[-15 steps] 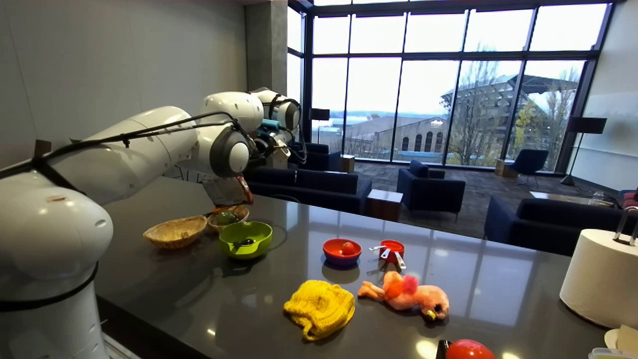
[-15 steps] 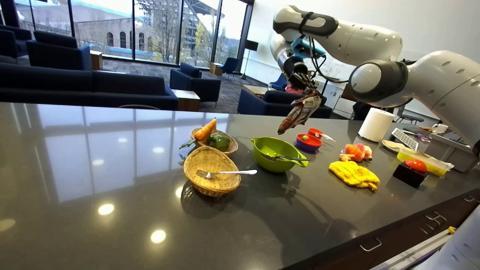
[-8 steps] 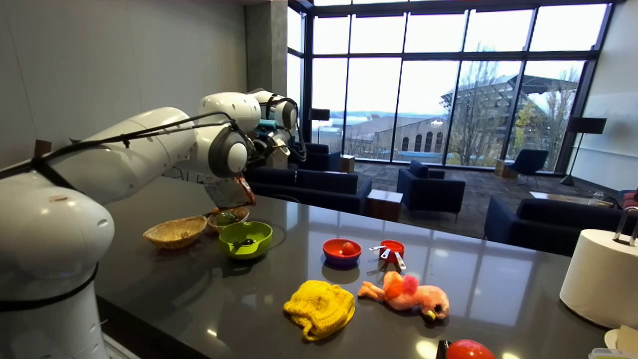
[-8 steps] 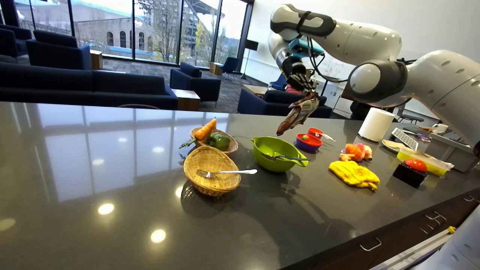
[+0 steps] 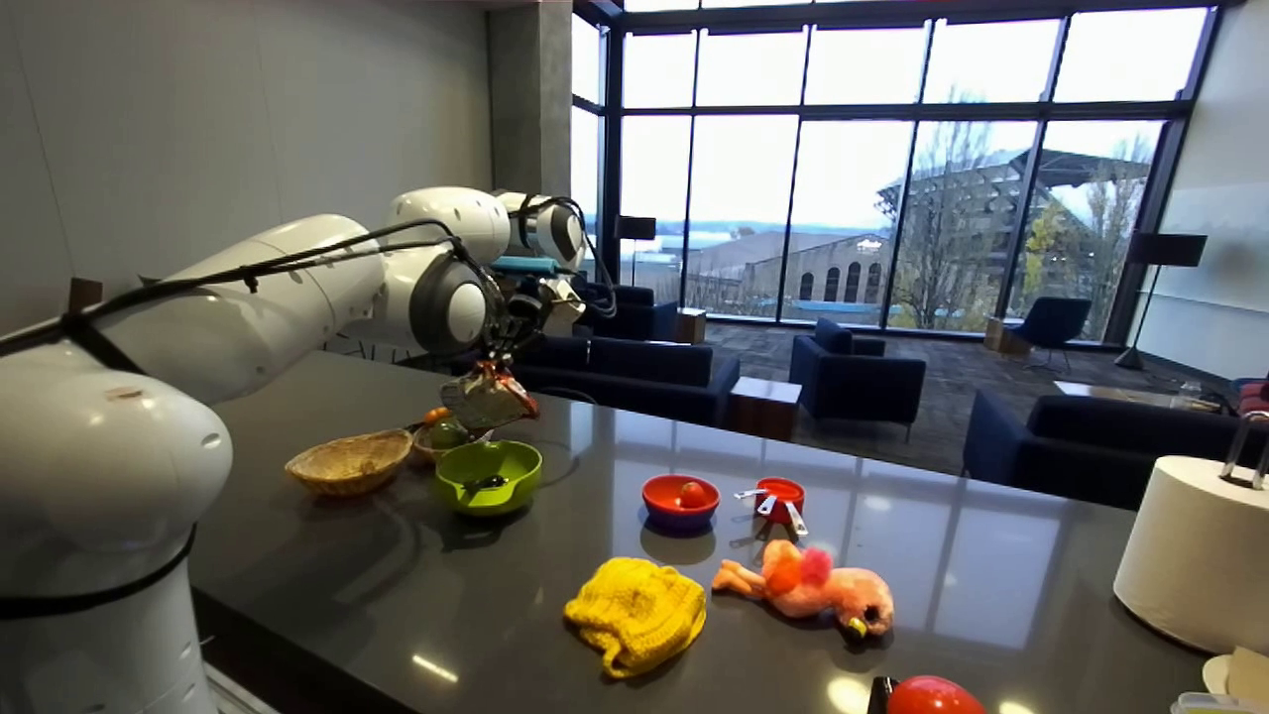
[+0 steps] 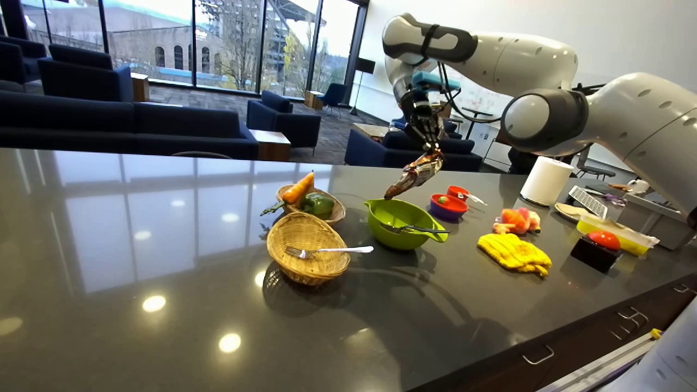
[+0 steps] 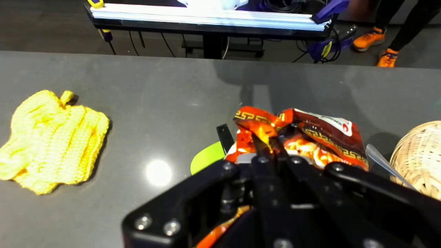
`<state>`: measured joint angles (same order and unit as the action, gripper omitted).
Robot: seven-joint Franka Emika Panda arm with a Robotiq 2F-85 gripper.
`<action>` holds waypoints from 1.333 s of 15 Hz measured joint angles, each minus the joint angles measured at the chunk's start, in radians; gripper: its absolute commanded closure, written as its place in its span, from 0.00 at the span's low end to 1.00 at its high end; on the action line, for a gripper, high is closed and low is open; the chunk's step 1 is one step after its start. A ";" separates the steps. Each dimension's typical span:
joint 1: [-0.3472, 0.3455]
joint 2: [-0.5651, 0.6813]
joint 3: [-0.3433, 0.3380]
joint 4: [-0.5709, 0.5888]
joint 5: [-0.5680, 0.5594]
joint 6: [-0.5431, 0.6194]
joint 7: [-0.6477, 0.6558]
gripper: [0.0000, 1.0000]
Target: Put the brown packet inside the green bowl
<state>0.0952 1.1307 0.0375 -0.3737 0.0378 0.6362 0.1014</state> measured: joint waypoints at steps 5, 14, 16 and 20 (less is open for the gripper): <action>-0.018 0.035 0.000 0.002 0.002 0.007 -0.007 0.99; -0.030 0.075 0.001 0.002 0.003 0.006 -0.018 0.53; -0.031 0.076 0.001 0.002 0.003 0.004 -0.020 0.39; -0.033 0.074 0.001 0.004 0.003 0.003 -0.031 0.12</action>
<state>0.0626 1.2043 0.0385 -0.3696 0.0403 0.6391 0.0703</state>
